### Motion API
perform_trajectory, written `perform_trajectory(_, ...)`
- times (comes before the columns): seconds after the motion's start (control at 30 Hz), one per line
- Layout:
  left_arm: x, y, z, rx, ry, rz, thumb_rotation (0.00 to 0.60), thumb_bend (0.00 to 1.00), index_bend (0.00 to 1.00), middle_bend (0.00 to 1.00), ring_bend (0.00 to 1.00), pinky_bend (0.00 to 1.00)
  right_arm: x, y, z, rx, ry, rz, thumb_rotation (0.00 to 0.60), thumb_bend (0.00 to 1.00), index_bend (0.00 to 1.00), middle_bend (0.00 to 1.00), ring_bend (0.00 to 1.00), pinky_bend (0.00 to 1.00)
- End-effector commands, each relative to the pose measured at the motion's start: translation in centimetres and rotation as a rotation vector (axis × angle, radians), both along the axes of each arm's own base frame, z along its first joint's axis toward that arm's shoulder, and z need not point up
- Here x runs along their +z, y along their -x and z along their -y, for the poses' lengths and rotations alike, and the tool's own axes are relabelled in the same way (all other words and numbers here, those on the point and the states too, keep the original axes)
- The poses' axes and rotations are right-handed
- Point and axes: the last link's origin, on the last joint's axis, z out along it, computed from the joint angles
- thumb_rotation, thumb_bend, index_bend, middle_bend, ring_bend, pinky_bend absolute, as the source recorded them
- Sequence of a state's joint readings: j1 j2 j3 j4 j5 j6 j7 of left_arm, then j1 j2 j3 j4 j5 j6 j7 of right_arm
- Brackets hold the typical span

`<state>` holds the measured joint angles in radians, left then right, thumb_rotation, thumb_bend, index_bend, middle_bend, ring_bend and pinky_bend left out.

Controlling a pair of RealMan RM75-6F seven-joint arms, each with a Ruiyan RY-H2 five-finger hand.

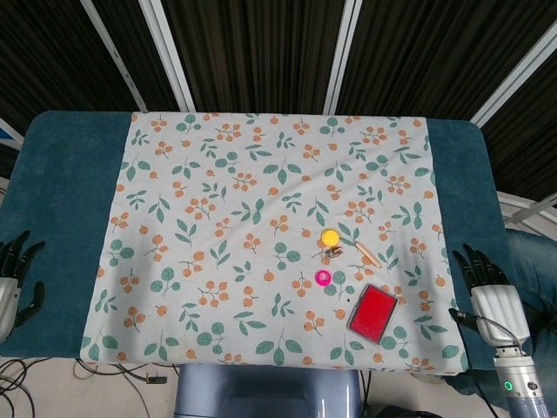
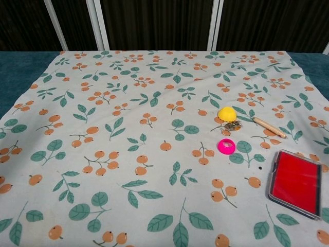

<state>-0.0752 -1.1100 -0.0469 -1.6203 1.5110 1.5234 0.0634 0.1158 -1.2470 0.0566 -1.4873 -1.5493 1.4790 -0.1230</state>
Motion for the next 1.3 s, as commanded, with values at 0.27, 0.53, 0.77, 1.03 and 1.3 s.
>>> perform_trajectory(0.27, 0.0, -0.1, 0.0, 0.000, 0.002, 0.009, 0.600, 0.54, 0.14, 0.00, 0.06, 0.06, -0.8, -4.3, 5.1, 0.064, -0.090, 0.026, 0.600, 0.23, 0.19, 0.07, 0.11, 0.23)
perform_trajectory(0.53, 0.1, -0.1, -0.1, 0.005, 0.002, 0.019, 0.600, 0.54, 0.14, 0.00, 0.06, 0.06, -6.1, -9.7, 10.4, 0.040, -0.256, 0.062, 0.600, 0.32, 0.29, 0.08, 0.11, 0.23)
perform_trajectory(0.77, 0.2, -0.1, -0.3, 0.009, 0.001, 0.024, 0.600, 0.54, 0.14, 0.00, 0.06, 0.06, -10.4, -12.3, 11.3, 0.044, -0.319, 0.081, 0.600, 0.36, 0.32, 0.08, 0.11, 0.23)
perform_trajectory(1.03, 0.3, -0.1, -0.4, 0.011, -0.001, 0.029, 0.600, 0.54, 0.14, 0.00, 0.06, 0.06, -13.5, -13.7, 12.1, 0.053, -0.324, 0.089, 0.600, 0.31, 0.35, 0.08, 0.11, 0.23)
perform_trajectory(1.3, 0.3, -0.1, -0.4, 0.013, 0.001, 0.028, 0.600, 0.54, 0.14, 0.00, 0.06, 0.06, -15.2, -14.0, 12.7, 0.048, -0.331, 0.078, 0.600, 0.32, 0.37, 0.08, 0.11, 0.23)
